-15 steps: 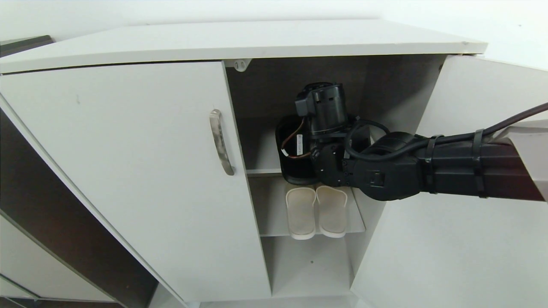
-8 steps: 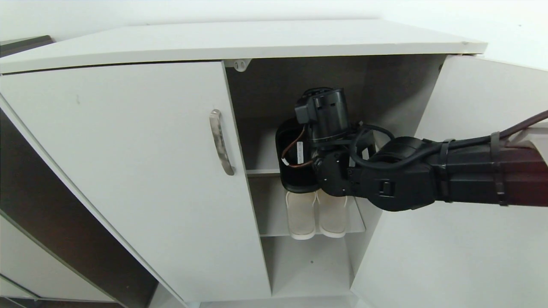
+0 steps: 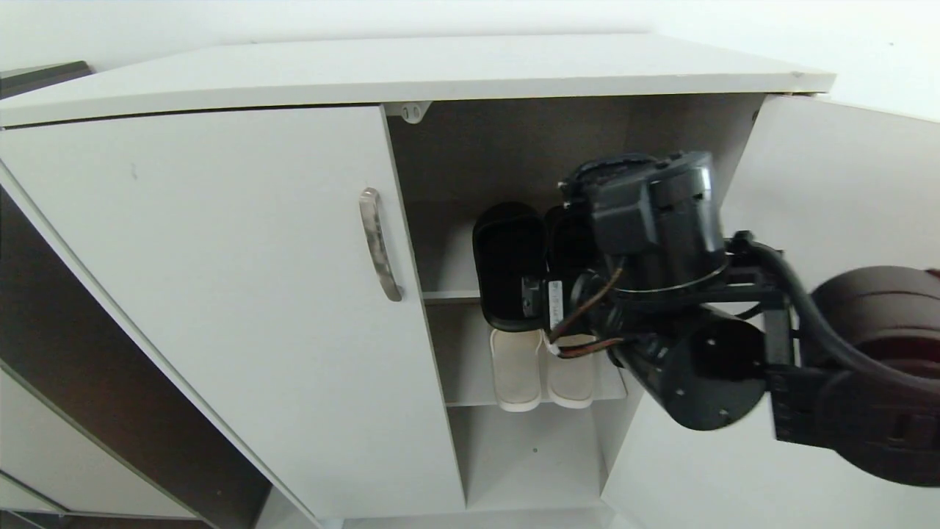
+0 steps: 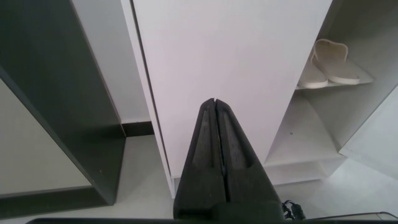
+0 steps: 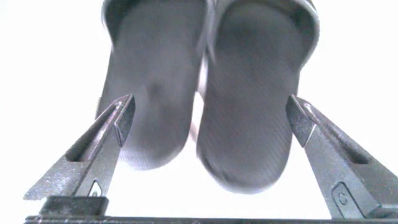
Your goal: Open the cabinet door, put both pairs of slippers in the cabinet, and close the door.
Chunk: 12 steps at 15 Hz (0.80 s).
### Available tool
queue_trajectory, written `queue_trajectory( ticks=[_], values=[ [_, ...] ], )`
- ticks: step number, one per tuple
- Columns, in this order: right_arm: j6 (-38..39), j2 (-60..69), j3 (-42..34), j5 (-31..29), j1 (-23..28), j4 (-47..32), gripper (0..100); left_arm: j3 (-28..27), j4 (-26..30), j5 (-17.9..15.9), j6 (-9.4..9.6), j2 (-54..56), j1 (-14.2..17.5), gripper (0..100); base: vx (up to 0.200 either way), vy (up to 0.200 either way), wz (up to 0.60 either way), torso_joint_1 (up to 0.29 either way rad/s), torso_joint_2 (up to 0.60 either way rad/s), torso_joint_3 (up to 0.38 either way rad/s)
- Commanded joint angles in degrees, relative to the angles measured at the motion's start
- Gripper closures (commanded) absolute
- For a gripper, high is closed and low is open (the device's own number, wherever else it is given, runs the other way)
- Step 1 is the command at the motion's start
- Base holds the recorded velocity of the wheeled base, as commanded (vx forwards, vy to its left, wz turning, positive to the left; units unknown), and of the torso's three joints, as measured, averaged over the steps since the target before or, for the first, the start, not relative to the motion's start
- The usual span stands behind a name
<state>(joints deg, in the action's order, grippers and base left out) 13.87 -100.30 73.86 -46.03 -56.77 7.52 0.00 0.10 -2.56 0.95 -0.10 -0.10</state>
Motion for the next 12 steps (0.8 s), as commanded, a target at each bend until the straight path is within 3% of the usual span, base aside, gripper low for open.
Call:
queue_trajectory(
  ticks=[1, 2, 5, 12],
  values=[
    [0.10, 11.53, -10.32, 4.90, -1.41, 3.99, 0, 0.00, -0.01, 0.01, 0.02, 0.01, 0.01, 100, 0.000, 0.000, 0.00, 0.000, 0.00, 0.000],
    [0.01, 14.17, -13.66, 6.83, -1.32, 5.93, 100, 0.00, -0.01, 0.01, 0.02, 0.01, 0.01, 100, 0.000, 0.000, 0.00, 0.000, 0.00, 0.000],
    [-1.48, 17.69, -18.93, 10.35, -1.32, 6.45, 100, 0.00, -0.01, 0.01, 0.02, 0.01, 0.01, 100, 0.000, 0.000, 0.00, 0.000, 0.00, 0.000],
    [-1.74, 17.34, -20.25, 10.52, -1.41, 6.45, 100, 0.00, -0.01, 0.01, 0.02, 0.01, 0.01, 100, 0.000, 0.000, 0.00, 0.000, 0.00, 0.000]
  ],
)
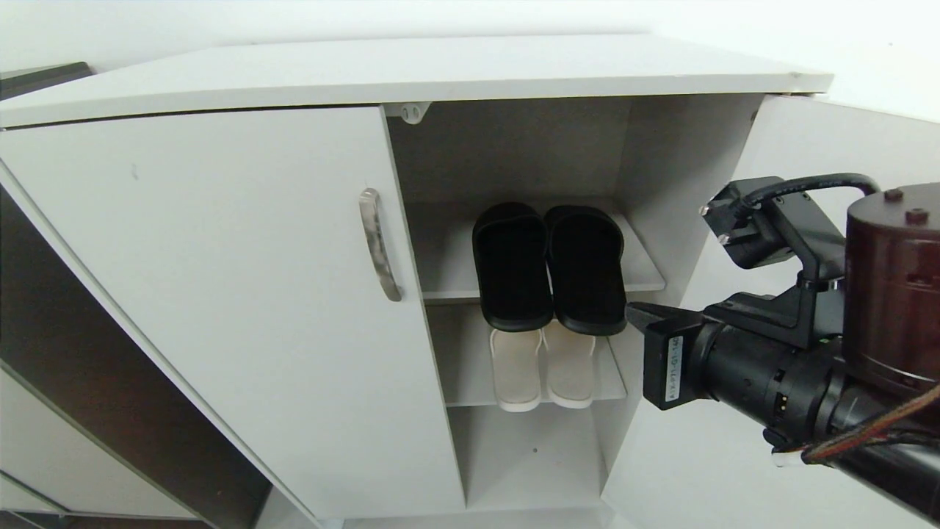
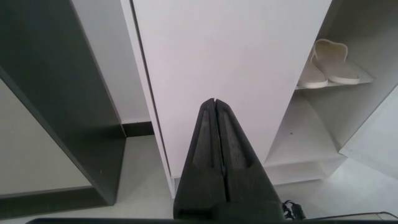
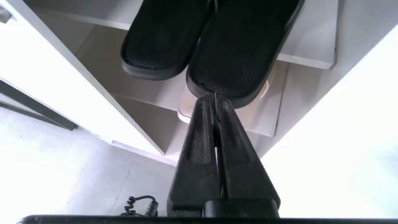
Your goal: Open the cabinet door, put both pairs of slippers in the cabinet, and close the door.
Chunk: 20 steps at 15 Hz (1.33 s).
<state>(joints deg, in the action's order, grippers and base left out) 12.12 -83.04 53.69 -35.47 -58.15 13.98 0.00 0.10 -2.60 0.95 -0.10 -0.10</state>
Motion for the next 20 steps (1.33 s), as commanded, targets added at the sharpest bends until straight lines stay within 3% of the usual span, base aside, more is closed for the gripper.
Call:
queue_trajectory(
  ticks=[1, 3, 20],
  values=[
    [0.01, 0.07, -0.07, -0.03, -0.12, -0.01, 100, 0.00, -0.01, 0.05, 0.02, 0.01, 0.01, 100, 0.000, 0.000, 0.00, 0.000, 0.00, 0.000],
    [0.01, -0.37, -0.16, -0.03, -0.21, -0.01, 100, 0.00, -0.01, -0.04, 0.10, 0.01, 0.01, 100, 0.000, 0.000, 0.00, 0.000, 0.00, 0.000],
    [0.19, -2.48, -1.04, -0.03, 0.14, 0.08, 100, 0.00, -0.01, 0.05, 0.02, 0.01, 0.01, 100, -0.188, 0.000, 0.00, 0.003, 0.00, 0.001]
  ],
)
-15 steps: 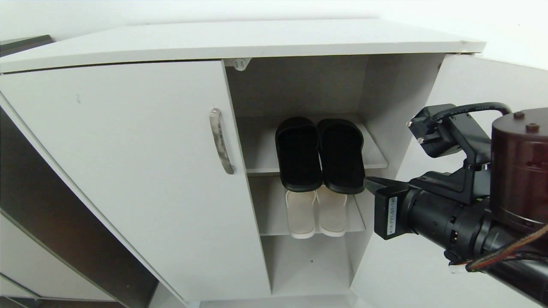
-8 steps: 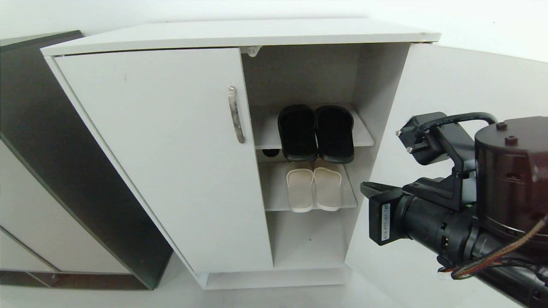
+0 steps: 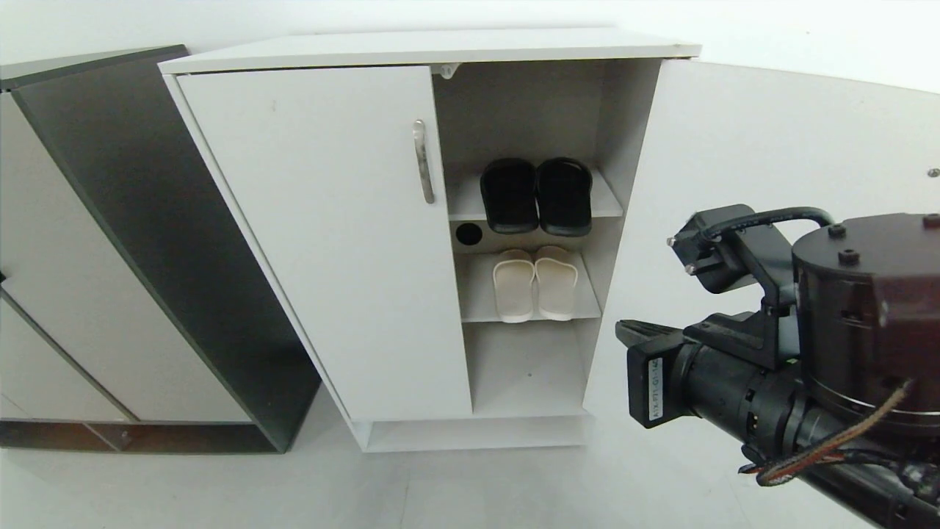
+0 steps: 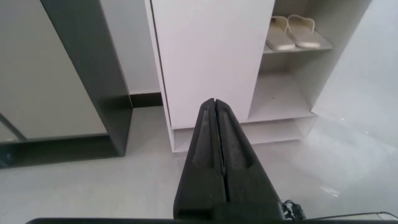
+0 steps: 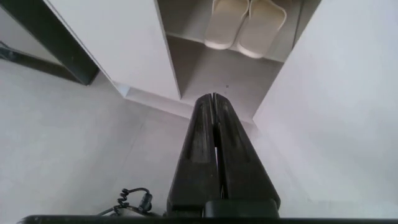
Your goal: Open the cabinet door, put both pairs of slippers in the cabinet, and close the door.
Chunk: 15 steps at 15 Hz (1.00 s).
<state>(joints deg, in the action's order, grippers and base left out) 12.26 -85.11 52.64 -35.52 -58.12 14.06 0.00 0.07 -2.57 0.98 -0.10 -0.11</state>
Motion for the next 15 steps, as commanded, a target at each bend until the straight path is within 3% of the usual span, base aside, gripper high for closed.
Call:
queue_trajectory(
  ticks=[1, 15],
  values=[
    [0.04, -0.58, -0.17, -0.16, 0.12, 0.01, 100, 0.00, 0.01, -0.06, -0.01, 0.01, 0.02, 100, 0.000, 0.000, 0.00, 0.000, 0.00, 0.000],
    [-0.05, -0.75, -0.78, 0.02, 0.73, 0.01, 100, 0.00, 0.01, 0.02, -0.10, 0.01, 0.02, 100, 0.000, 0.000, 0.00, 0.000, 0.00, 0.000]
  ],
)
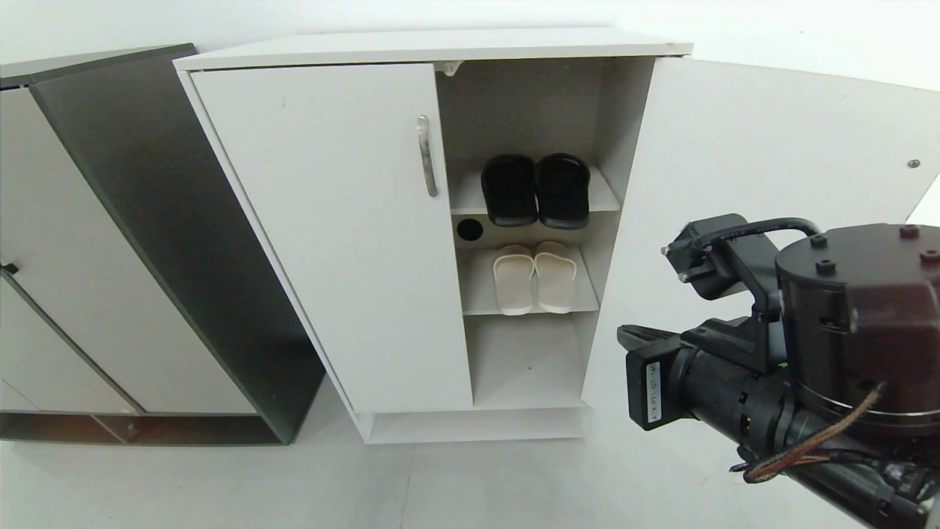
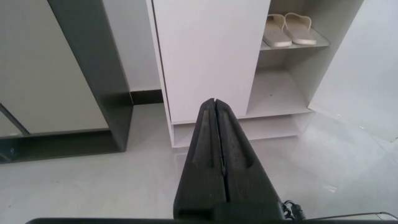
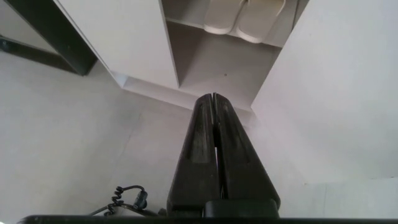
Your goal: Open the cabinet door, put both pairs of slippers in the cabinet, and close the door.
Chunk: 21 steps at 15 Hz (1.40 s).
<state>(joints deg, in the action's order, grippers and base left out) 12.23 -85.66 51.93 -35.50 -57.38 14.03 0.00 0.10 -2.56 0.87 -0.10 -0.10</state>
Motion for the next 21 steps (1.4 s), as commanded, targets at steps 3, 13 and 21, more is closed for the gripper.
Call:
queue_trajectory(
  ticks=[3, 13, 21],
  values=[
    [0.08, -0.21, -0.08, 0.08, -0.01, 0.12, 100, 0.00, -0.01, 0.01, 0.01, 0.01, 0.01, 100, 0.000, 0.000, 0.00, 0.000, 0.00, 0.000],
    [0.08, -0.12, -0.08, 1.05, -0.01, 0.03, 100, 0.00, -0.01, 0.01, 0.01, 0.01, 0.01, 100, 0.000, 0.000, 0.00, 0.034, -0.31, -0.272],
    [0.08, -0.21, -0.08, 1.22, -0.01, 0.03, 100, 0.00, -0.01, 0.01, 0.10, 0.01, 0.01, 100, 0.000, 0.000, 0.00, 0.145, -0.47, -0.332]
  ],
)
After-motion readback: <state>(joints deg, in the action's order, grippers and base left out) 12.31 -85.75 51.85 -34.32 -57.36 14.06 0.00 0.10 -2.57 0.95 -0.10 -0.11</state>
